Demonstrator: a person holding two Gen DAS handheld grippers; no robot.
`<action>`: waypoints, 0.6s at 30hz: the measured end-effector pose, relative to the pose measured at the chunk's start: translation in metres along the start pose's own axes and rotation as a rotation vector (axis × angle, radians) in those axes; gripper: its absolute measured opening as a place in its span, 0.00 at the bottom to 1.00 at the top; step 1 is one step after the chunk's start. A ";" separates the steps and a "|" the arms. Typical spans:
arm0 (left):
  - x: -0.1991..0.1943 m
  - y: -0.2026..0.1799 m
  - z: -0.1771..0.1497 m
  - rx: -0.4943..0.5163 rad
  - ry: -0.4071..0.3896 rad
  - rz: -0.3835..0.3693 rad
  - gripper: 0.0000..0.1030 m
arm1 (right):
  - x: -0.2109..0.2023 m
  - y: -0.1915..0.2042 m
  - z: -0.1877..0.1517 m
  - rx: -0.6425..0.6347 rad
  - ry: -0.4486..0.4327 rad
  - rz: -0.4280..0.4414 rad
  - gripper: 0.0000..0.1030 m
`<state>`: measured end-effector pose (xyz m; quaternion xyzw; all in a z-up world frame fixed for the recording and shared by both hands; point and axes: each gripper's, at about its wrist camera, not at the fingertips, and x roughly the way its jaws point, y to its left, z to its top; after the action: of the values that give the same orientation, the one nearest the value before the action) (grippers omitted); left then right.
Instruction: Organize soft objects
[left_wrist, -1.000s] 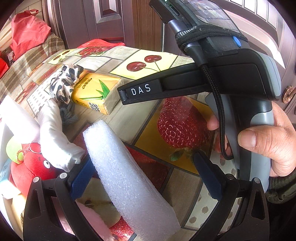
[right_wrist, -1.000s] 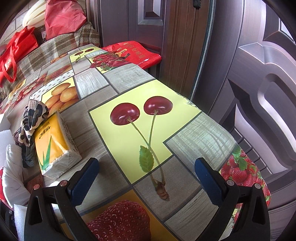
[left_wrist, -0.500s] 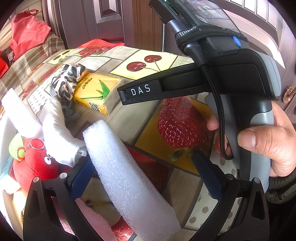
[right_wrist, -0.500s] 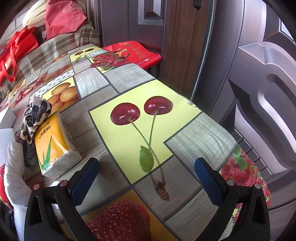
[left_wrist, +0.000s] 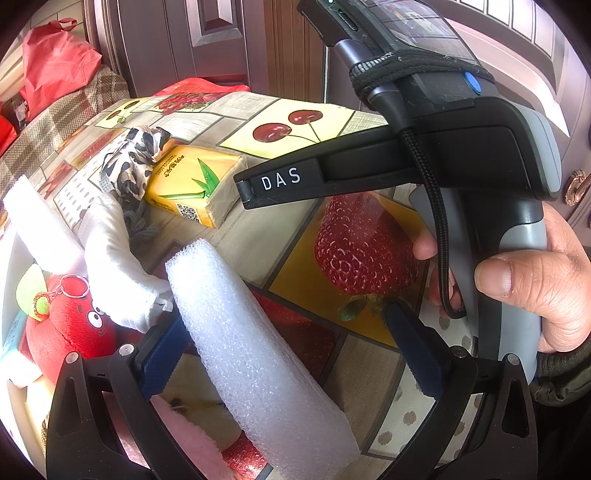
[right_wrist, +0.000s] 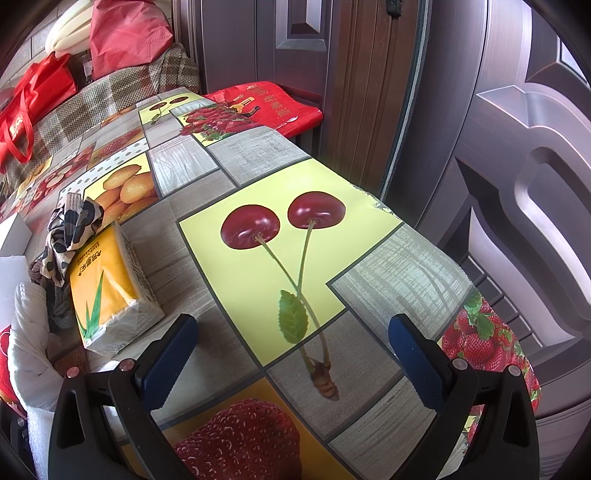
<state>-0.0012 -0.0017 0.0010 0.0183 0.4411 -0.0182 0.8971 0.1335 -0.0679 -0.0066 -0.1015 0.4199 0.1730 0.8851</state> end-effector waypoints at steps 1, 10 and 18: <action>0.000 0.000 0.000 0.000 0.000 0.000 0.99 | 0.000 0.000 0.000 0.000 0.000 0.000 1.00; 0.000 0.000 0.000 0.000 0.000 0.000 0.99 | 0.001 0.003 0.001 -0.002 0.000 0.003 1.00; 0.000 0.000 0.000 0.000 0.000 0.000 0.99 | 0.000 -0.001 -0.001 -0.002 0.000 0.007 1.00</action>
<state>-0.0013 -0.0018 0.0010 0.0184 0.4411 -0.0183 0.8971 0.1334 -0.0685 -0.0070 -0.1008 0.4200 0.1767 0.8844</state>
